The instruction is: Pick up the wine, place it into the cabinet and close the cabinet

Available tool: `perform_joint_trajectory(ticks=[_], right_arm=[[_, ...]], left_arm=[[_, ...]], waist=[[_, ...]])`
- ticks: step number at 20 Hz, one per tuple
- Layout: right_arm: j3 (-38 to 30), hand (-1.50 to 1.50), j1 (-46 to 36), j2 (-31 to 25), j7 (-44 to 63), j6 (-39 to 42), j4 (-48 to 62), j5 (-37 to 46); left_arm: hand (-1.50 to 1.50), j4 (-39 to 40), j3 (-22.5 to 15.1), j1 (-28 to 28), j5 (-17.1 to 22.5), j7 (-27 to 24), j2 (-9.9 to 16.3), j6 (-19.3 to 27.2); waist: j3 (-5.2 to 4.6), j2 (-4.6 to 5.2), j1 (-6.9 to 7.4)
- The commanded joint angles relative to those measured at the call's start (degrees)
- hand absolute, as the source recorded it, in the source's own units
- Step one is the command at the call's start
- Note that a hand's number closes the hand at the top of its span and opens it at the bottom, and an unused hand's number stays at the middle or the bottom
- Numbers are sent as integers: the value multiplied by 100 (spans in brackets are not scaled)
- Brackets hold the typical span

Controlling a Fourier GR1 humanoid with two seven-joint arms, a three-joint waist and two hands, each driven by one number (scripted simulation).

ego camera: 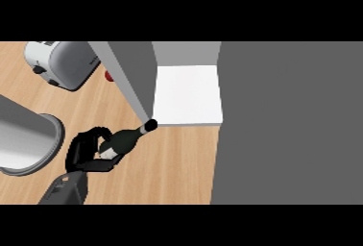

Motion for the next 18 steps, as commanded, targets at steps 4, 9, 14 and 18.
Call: perform_joint_trajectory(ticks=[4, 9, 14, 18], right_arm=[[-85, -150, 191, -53, 136, 35, -468, -291], [-53, -150, 524, -105, 99, 157, -705, -355], [-483, -150, 535, -204, 44, 217, -676, -761], [-80, -150, 564, -18, 182, 101, -811, -477]], left_arm=[[150, -1176, -667, 263, -566, 834, -278, 992], [150, -2339, -969, 584, -589, 1818, -723, 1446], [150, -3093, -1196, 507, -720, 2645, -759, 1647], [150, -3082, -1588, 215, -777, 3122, -996, 2146]], waist=[[-23, 4, 72], [-24, 0, 66], [-27, 21, 34], [-32, 27, -3]])
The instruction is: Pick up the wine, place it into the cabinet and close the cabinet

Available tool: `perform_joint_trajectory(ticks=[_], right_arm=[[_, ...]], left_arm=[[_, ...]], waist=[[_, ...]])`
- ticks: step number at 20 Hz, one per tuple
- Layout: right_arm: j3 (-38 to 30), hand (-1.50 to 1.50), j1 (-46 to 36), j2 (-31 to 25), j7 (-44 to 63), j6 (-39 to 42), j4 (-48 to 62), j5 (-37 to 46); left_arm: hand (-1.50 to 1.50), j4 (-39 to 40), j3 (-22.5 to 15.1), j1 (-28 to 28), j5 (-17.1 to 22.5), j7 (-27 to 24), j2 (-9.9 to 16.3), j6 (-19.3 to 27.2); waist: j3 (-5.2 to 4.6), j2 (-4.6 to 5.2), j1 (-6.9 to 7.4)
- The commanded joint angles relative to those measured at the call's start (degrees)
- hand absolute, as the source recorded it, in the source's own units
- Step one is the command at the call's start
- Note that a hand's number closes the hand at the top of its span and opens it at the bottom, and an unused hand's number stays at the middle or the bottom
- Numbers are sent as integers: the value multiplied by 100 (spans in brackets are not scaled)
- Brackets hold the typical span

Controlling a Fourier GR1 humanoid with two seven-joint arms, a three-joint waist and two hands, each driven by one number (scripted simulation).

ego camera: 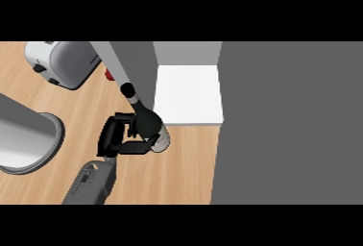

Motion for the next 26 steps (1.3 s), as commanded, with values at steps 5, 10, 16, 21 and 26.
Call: perform_joint_trajectory(ticks=[5, 10, 16, 21, 26], right_arm=[[-241, -150, 0, -17, 196, 49, -420, -576], [41, -150, -12, 69, 173, 35, -317, -329], [-145, -150, 170, -18, 242, 138, -494, -572], [-166, -150, 151, -22, 71, 271, -438, -636], [-141, -150, 314, 24, -160, 379, -327, -618]], left_arm=[[150, -260, -792, -601, -256, 1002, -156, 897], [150, -124, -1446, -898, -376, 1350, -152, 1597], [150, -229, -1508, -1054, 49, 1552, -146, 1647], [150, 18, -1753, -1623, 54, 2211, -145, 2252], [150, 464, -2044, -1766, -55, 2322, -147, 2743]], waist=[[-3, 13, -33], [-6, 21, -83], [-9, 28, -148], [-5, 42, -255], [-4, 62, -366]])
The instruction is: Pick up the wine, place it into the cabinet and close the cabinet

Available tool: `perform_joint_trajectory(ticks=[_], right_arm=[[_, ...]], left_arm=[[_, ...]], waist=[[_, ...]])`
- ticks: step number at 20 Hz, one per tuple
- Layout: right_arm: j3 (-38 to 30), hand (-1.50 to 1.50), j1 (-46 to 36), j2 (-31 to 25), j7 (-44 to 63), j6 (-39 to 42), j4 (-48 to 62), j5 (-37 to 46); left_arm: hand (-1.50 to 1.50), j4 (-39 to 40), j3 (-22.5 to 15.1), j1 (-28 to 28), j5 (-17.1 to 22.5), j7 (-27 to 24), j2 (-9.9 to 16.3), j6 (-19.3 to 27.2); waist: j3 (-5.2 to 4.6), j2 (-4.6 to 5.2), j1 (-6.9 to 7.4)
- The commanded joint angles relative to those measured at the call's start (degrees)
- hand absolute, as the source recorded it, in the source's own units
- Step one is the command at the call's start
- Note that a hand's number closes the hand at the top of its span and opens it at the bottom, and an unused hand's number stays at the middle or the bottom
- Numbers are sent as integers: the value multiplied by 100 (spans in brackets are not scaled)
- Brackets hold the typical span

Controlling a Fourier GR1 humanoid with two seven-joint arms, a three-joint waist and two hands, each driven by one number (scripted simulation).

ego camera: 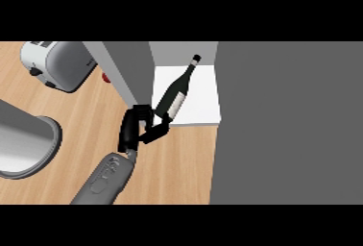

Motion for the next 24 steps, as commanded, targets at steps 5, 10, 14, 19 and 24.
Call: perform_joint_trajectory(ticks=[5, 10, 14, 19, 24], right_arm=[[-25, -150, 16, 34, 89, 66, -310, -440], [-102, -150, -13, -50, 257, 135, -429, -648], [-5, -150, 25, 54, -13, 220, -155, -580], [154, -150, 239, 58, -107, 343, -224, -531], [112, -150, 129, 63, -51, 341, -64, -480]], left_arm=[[150, 958, -319, -1488, -433, 614, -321, 239], [150, 1085, -370, -1427, -444, 669, -295, 368], [150, 1408, -471, -1278, -492, 628, -321, 708], [150, 1403, -165, -1333, -402, 678, -195, 892], [150, 1293, -95, -1408, -296, 560, -125, 850]], waist=[[-37, 109, -250], [-41, 127, -241], [-40, 163, -407], [-43, 161, -500], [-49, 184, -445]])
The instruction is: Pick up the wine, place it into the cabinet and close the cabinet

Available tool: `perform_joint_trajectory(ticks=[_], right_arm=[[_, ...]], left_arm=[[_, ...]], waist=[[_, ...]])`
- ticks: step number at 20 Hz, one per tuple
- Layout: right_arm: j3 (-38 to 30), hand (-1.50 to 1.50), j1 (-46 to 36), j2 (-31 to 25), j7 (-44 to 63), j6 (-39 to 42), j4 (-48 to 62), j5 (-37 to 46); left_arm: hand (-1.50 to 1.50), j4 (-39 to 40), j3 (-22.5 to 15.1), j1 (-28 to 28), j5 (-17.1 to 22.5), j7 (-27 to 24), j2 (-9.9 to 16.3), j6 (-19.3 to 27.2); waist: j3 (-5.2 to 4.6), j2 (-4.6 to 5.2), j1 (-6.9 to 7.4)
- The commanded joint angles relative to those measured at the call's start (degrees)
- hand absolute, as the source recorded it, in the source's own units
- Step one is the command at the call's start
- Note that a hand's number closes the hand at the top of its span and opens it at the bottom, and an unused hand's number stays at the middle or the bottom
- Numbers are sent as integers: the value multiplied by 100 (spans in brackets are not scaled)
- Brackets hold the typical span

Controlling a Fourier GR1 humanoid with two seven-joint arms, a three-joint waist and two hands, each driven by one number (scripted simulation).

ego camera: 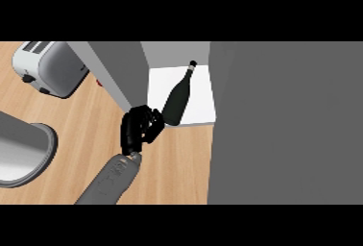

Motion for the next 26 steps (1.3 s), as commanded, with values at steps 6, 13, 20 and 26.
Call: perform_joint_trajectory(ticks=[6, 13, 20, 26], right_arm=[[69, -150, 133, 56, -50, 107, -172, -443], [122, -150, 47, 14, 29, 203, -116, -420], [165, -150, 3, 38, -34, 283, -52, -463], [31, -150, -21, 37, -157, 343, 49, -491]], left_arm=[[150, 776, 501, -1203, 473, 289, -346, -353], [150, 976, -8, -1653, -342, 427, 32, 57], [150, 1052, -460, -1684, -815, 728, 52, 236], [150, 1016, -562, -1726, -923, 1065, -222, 480]], waist=[[-123, 216, -270], [-104, 215, -356], [-102, 217, -453], [-106, 217, -456]])
